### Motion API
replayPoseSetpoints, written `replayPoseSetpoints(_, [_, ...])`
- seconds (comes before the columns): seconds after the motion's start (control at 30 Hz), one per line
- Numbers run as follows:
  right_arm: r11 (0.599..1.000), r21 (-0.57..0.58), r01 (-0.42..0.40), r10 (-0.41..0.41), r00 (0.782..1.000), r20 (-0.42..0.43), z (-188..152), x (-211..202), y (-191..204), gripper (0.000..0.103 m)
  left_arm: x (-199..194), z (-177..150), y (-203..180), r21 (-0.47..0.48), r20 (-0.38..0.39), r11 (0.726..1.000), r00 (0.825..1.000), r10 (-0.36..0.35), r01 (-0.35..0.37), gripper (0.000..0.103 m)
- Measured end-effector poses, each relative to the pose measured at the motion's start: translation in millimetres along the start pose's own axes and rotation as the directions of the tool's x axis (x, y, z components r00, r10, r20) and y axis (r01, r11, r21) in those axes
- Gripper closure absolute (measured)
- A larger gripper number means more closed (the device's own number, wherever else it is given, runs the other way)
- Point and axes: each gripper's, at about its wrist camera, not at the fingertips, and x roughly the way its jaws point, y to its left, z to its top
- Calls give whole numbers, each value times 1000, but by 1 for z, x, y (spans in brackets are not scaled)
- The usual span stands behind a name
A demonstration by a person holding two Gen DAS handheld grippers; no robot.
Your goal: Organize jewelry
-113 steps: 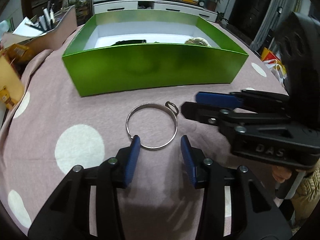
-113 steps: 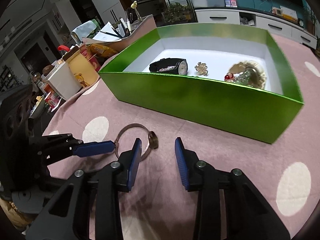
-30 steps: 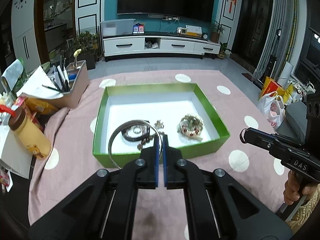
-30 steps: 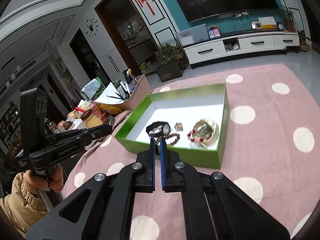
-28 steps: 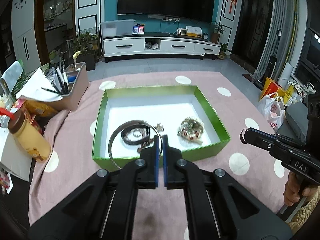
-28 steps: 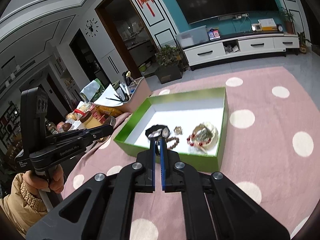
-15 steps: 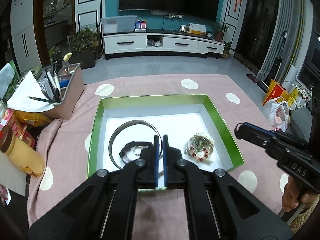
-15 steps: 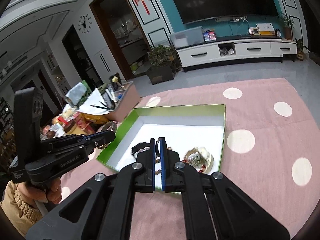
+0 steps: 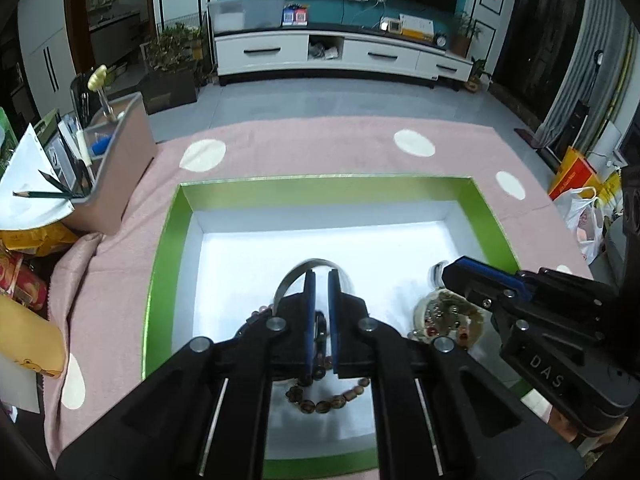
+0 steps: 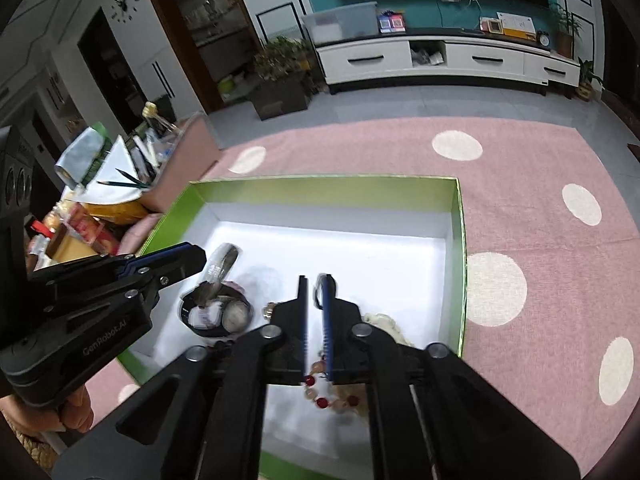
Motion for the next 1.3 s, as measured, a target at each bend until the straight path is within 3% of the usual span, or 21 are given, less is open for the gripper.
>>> replayPoseSetpoints(0.07, [1000, -1, 19, -19, 1000, -11, -1, 2, -2, 80, 3, 0, 1, 3, -6, 1000, 1000, 3, -3, 93])
replayPoseSetpoints(0.23, [998, 3, 69, -69, 997, -14, 2, -13, -6, 48, -10, 0, 5, -2, 3, 1000, 1000, 22, -22, 53])
replayPoseSetpoints(0.4, [989, -27, 144, -144, 989, -14, 17, -52, 0, 7, -45, 11, 11, -9, 13, 998, 998, 62, -62, 12])
replayPoseSetpoints(0.47, [984, -34, 174, -175, 984, -15, 24, -67, 3, 1, -60, 18, 13, -16, 17, 996, 996, 83, -83, 3])
replayPoseSetpoints(0.67, [960, -95, 265, -265, 964, 2, 46, -117, 26, 1, -109, 38, 14, -26, 24, 988, 988, 155, -154, 2])
replayPoseSetpoints(0.87, [948, -146, 281, -277, 960, 48, 65, -156, 52, 1, -149, 54, 12, -53, 35, 988, 988, 150, -148, 2])
replayPoseSetpoints(1.3, [947, -148, 285, -278, 958, 66, 75, -167, 64, 1, -181, 63, 7, -55, 74, 981, 979, 188, -184, 2])
